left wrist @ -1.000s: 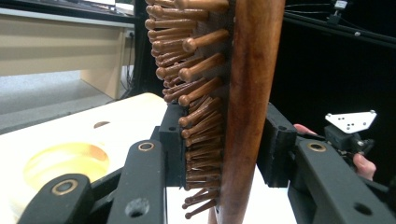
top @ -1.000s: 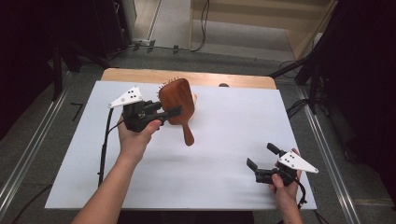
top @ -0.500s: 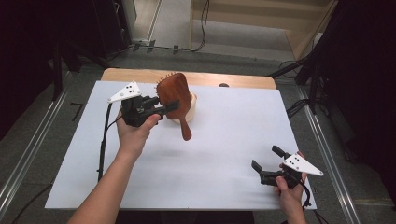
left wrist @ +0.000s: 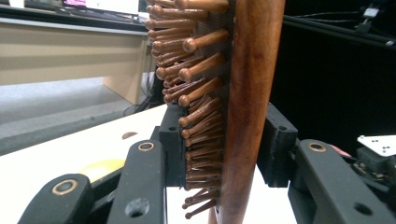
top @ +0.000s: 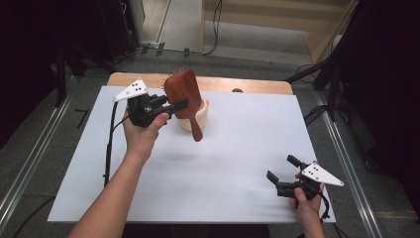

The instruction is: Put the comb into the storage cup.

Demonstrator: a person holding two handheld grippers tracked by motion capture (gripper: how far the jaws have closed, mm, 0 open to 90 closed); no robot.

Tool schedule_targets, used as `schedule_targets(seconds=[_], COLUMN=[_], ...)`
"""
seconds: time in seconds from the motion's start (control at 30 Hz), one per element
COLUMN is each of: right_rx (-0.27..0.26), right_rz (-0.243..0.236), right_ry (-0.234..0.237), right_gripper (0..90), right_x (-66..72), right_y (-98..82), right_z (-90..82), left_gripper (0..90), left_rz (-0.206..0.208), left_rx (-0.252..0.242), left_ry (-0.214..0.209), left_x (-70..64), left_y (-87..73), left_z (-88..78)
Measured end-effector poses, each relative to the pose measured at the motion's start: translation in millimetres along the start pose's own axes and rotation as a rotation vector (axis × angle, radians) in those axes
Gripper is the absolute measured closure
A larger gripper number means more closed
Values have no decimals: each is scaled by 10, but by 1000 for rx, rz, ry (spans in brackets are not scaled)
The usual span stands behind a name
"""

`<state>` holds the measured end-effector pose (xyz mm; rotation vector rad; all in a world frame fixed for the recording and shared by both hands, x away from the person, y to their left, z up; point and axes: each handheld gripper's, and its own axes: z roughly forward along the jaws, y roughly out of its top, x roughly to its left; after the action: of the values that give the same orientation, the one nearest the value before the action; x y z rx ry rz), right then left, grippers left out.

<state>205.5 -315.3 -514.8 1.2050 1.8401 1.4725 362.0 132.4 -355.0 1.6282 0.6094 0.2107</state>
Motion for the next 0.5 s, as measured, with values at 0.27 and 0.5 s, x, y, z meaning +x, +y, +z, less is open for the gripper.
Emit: schedule_targets(seconds=[0.27, 0.5], right_rx=[-2, -5], right_rz=[13, 17], right_ry=[7, 9], right_gripper=[0, 0], right_x=[-18, -23], right_y=[-1, -2], right_z=[-3, -5], left_gripper=[605, 605], left_rz=[-6, -9], left_rx=[-9, -24], left_ry=[21, 42], left_x=[76, 138], left_y=[78, 151], left_z=[8, 30])
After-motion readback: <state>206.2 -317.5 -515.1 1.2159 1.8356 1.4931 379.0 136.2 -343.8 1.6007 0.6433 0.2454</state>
